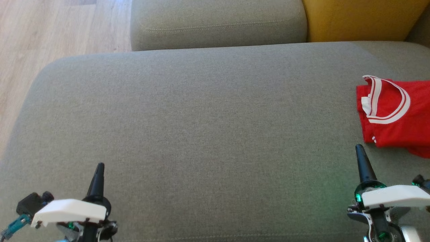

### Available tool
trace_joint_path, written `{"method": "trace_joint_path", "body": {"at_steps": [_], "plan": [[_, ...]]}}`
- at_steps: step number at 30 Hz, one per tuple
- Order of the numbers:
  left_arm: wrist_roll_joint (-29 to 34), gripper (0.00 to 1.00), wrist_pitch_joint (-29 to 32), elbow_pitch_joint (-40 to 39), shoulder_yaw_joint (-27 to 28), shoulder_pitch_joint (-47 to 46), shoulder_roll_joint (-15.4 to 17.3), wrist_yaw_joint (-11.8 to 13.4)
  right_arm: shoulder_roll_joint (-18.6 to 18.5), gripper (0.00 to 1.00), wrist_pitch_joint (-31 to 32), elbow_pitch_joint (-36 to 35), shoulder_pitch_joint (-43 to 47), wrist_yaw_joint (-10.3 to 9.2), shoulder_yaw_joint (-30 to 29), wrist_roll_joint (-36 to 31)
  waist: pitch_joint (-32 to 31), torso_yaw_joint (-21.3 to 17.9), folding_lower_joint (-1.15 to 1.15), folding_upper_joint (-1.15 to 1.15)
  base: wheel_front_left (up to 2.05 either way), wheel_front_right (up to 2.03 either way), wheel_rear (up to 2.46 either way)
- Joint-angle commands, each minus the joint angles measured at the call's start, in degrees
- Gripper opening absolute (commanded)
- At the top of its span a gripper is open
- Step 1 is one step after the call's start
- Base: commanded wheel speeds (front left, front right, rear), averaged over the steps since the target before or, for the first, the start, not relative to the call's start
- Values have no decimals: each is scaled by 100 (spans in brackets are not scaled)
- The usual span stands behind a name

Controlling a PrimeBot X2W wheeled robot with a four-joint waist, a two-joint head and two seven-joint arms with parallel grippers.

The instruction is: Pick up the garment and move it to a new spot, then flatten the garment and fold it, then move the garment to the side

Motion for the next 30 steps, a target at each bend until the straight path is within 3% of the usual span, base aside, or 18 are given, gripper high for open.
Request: {"method": "trace_joint_path", "body": {"at_steps": [1,30], "plan": [[-135,0,55,-172,183,-360,25,-62,-120,0,-42,-146,-307,-3,41,169,1,-1,0,0,0,0,0],[-2000,0,476,-72,597,-622,-128,-289,-118,0,-33,268,-591,-5,-153,2131,32,-28,0,0,0,0,0]]}}
